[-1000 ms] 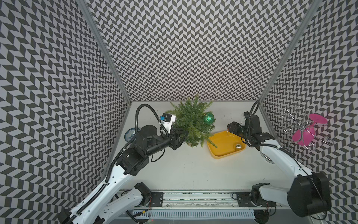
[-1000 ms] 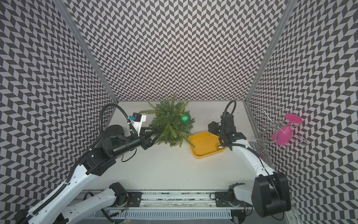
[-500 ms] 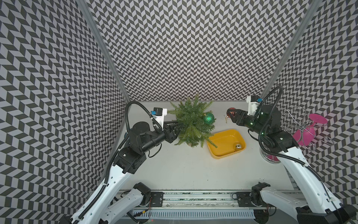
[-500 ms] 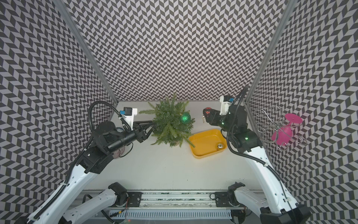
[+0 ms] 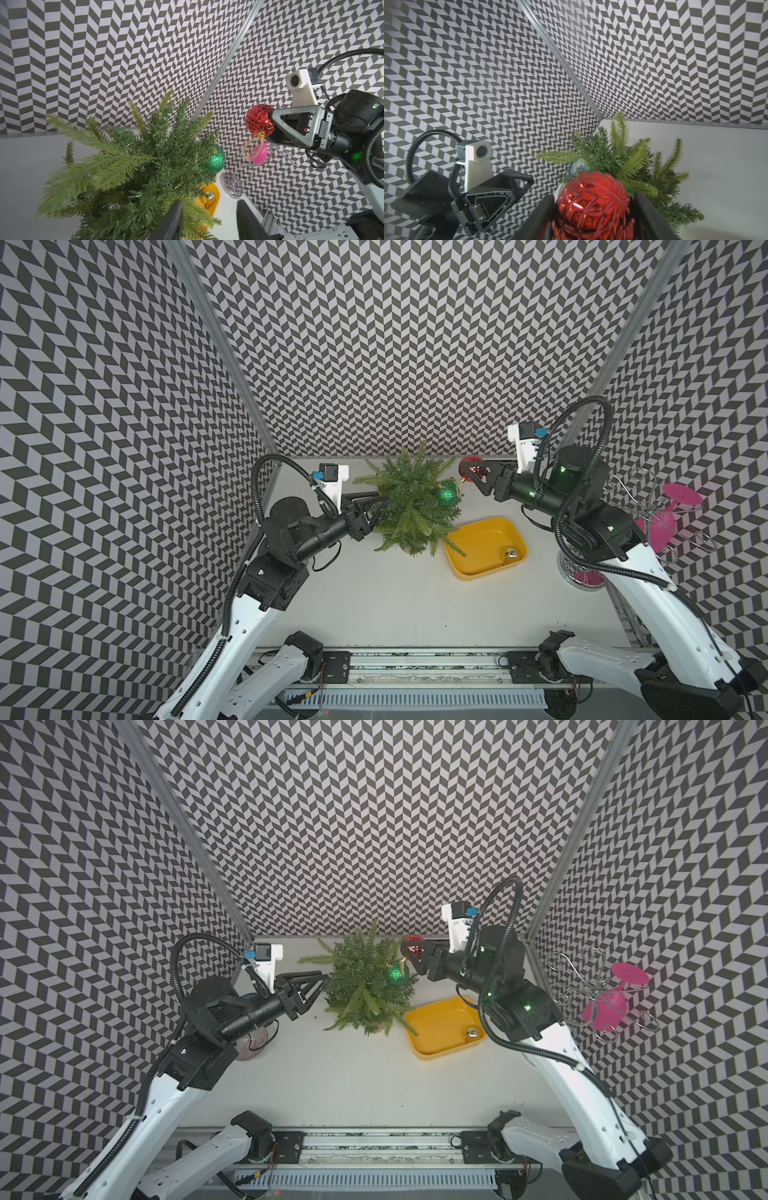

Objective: Decorate the small christmas tree with ornaments
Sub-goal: Hang an ornament on the christmas tree.

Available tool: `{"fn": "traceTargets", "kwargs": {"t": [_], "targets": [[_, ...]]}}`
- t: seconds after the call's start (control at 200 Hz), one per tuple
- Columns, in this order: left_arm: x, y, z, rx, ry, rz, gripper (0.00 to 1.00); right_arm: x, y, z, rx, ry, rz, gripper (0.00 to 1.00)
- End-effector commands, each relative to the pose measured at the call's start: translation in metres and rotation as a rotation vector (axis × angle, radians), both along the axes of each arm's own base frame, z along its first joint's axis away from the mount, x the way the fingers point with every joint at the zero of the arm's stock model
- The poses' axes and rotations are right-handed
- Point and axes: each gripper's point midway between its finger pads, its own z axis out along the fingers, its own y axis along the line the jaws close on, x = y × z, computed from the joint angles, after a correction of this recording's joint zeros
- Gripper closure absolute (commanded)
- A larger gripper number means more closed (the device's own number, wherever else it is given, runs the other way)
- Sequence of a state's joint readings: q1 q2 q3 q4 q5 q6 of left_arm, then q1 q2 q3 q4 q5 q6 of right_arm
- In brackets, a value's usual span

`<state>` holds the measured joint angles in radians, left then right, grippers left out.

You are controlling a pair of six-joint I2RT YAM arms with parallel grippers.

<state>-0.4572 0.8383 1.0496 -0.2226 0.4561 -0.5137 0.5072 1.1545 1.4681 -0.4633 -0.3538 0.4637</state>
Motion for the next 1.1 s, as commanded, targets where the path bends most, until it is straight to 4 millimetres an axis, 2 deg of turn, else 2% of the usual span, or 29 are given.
{"fn": "traceTargets", "kwargs": {"t": [0.0, 0.29, 0.491, 0.771, 1.091], "targets": [[-0.009, -0.006, 0.027, -0.037, -0.071, -0.063, 0.57, -0.011, 0.014, 0.031, 0.057, -0.076, 0.075, 0.42], [-0.013, -0.018, 0.038, -0.053, -0.107, -0.149, 0.63, -0.023, 0.041, 0.046, 0.093, -0.100, 0.168, 0.42], [-0.014, -0.030, 0.036, -0.056, -0.111, -0.217, 0.66, -0.026, 0.060, 0.048, 0.108, -0.100, 0.214, 0.43], [-0.012, -0.053, 0.028, -0.052, -0.108, -0.263, 0.67, -0.027, 0.076, 0.048, 0.120, -0.101, 0.246, 0.43], [-0.008, -0.061, 0.028, -0.049, -0.118, -0.270, 0.70, -0.028, 0.082, 0.047, 0.136, -0.100, 0.268, 0.43]]}}
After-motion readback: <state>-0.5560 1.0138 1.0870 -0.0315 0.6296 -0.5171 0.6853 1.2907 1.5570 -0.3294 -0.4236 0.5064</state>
